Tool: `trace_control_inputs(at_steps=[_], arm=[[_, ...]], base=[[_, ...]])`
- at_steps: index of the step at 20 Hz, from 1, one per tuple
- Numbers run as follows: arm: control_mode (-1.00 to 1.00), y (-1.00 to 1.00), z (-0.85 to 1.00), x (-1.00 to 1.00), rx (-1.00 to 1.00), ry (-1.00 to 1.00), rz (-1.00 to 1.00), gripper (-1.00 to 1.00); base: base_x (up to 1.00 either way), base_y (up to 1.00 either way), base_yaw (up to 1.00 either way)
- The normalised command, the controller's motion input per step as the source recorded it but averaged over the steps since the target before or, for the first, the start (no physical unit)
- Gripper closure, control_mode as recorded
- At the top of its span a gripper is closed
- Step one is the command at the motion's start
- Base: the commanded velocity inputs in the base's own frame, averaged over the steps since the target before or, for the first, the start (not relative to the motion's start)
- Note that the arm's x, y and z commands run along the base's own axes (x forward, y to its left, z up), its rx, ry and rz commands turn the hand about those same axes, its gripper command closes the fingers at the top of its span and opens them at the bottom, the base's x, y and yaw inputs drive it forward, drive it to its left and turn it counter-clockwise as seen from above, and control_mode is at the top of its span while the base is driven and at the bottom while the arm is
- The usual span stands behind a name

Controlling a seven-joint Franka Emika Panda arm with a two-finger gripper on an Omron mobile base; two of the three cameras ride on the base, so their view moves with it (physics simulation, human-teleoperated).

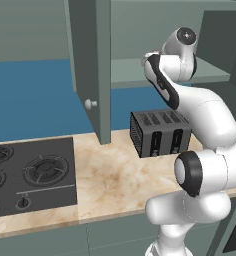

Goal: Pick up the bar soap and sponge from the sink, and place them back in the cabinet, and close the cabinet doors.

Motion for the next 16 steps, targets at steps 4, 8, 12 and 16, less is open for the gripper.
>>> trace_control_inputs(at_steps=[4, 8, 12, 16], arm=[[-1.0, 0.0, 0.0, 0.0, 0.0, 0.0, 0.0, 1.0], [-1.0, 0.0, 0.0, 0.0, 0.0, 0.0, 0.0, -1.0], [-1.0, 0.0, 0.0, 0.0, 0.0, 0.0, 0.0, -1.0], [-1.0, 0.0, 0.0, 0.0, 0.0, 0.0, 0.0, -1.0]], base=[[0.0, 0.0, 0.0], [0.0, 0.0, 0.0], [0.0, 0.0, 0.0], [0.0, 0.0, 0.0]])
